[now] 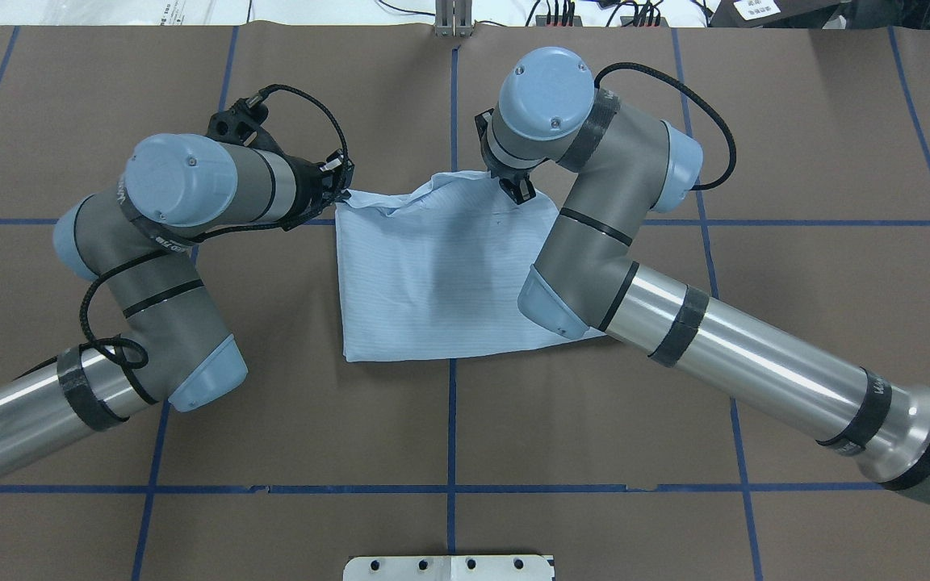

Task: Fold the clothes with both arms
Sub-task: 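Lay the fold down and open both grippers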

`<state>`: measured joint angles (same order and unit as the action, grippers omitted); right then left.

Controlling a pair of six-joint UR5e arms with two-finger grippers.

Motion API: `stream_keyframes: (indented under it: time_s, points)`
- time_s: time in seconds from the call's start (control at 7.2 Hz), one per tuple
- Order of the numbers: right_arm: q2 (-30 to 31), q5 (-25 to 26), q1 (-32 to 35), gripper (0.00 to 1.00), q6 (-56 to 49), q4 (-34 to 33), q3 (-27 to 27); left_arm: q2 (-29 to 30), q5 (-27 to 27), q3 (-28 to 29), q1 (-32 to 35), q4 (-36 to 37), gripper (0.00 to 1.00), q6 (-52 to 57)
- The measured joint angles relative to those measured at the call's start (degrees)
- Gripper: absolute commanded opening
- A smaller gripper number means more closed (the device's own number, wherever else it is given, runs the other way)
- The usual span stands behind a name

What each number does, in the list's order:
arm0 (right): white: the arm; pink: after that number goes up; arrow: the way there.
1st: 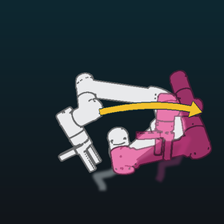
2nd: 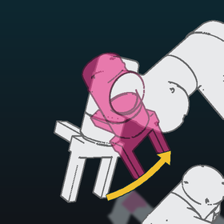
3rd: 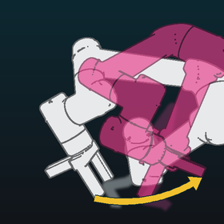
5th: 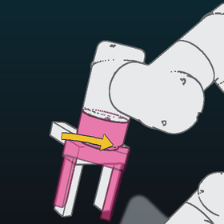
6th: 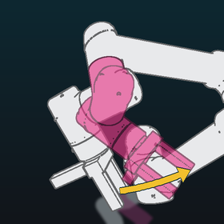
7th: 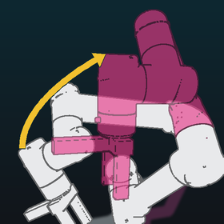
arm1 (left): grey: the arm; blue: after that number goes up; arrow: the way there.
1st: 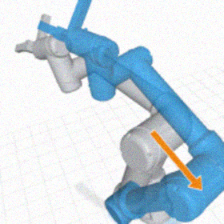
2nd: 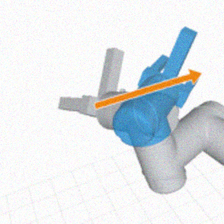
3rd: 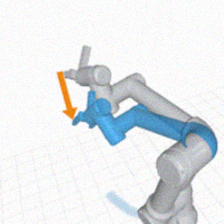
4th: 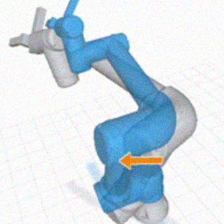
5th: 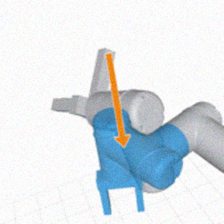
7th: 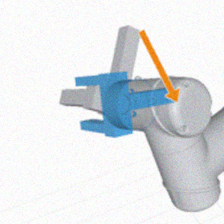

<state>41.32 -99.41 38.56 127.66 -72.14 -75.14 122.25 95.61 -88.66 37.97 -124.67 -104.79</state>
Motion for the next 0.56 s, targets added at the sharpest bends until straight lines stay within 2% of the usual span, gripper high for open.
stream_keyframes:
  time_s: [0.14,0.28,0.56]
  points:
    - [-0.29,-0.05,-0.01,1.00,-0.08,3.23,3.17,0.79,-0.07,3.78,0.21,-3.41,0.62,0.50]
    - [-0.29,-0.14,0.05,1.00,-0.75,5.21,4.90,1.08,-0.17,5.49,0.38,-4.84,0.68,1.30]
    - [0.56,-1.06,0.88,1.00,-5.04,6.50,5.48,1.21,-0.20,6.79,1.87,-5.64,0.68,3.78]
